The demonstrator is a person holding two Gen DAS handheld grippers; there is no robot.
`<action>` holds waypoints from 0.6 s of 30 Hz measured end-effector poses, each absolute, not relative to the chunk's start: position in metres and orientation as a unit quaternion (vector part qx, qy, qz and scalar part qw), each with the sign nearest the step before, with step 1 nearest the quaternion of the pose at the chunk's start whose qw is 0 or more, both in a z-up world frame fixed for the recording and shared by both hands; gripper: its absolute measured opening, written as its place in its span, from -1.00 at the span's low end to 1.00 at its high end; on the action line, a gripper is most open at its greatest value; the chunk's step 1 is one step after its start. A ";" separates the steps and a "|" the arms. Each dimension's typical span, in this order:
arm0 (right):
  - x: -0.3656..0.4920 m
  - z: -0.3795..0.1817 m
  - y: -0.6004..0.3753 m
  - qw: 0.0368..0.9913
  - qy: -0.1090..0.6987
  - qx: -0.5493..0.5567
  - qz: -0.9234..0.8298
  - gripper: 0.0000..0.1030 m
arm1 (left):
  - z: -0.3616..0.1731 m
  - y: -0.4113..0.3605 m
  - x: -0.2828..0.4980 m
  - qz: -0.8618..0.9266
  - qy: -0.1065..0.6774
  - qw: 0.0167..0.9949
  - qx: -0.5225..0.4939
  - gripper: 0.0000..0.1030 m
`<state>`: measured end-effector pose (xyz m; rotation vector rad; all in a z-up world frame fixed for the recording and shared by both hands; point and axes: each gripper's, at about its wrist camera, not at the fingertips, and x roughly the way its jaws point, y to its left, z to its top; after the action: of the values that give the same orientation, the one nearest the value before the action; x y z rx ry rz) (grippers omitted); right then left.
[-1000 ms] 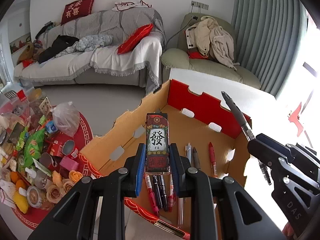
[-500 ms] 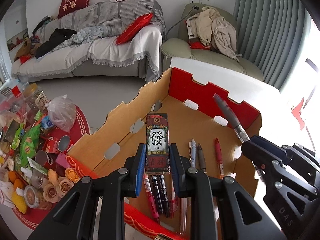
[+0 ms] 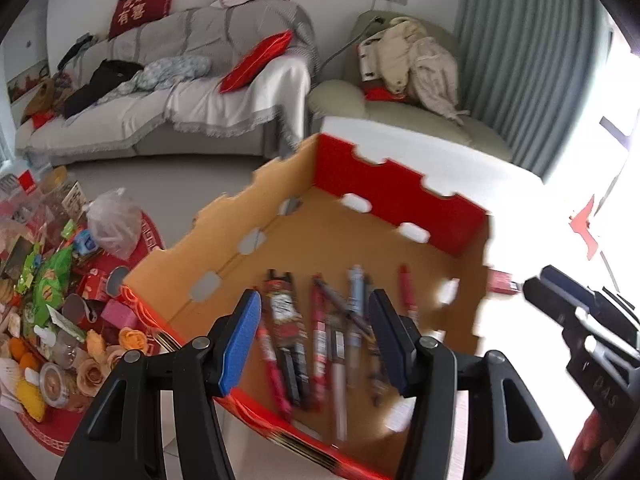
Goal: Organize rigid objects
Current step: 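Move both open grippers back toward the red card box and red tube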
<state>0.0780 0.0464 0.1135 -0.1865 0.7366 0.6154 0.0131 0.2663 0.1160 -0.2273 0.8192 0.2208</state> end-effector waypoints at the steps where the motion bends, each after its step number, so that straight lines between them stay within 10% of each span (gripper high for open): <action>1: 0.074 0.115 0.036 0.887 0.351 -0.085 0.288 0.37 | 0.121 0.256 0.009 0.096 0.391 0.909 -0.106 0.16; 3: 0.063 0.117 0.011 0.902 0.331 -0.071 0.266 0.64 | 0.130 0.235 0.002 0.075 0.383 0.915 -0.097 0.16; 18: 0.068 0.088 -0.136 0.915 0.353 -0.037 0.193 0.63 | 0.123 0.071 0.023 -0.084 0.408 0.908 0.030 0.17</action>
<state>0.0679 -0.1361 0.0876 -0.0758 0.7276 0.3984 0.0226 0.0713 0.1233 0.0627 0.8423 -0.1738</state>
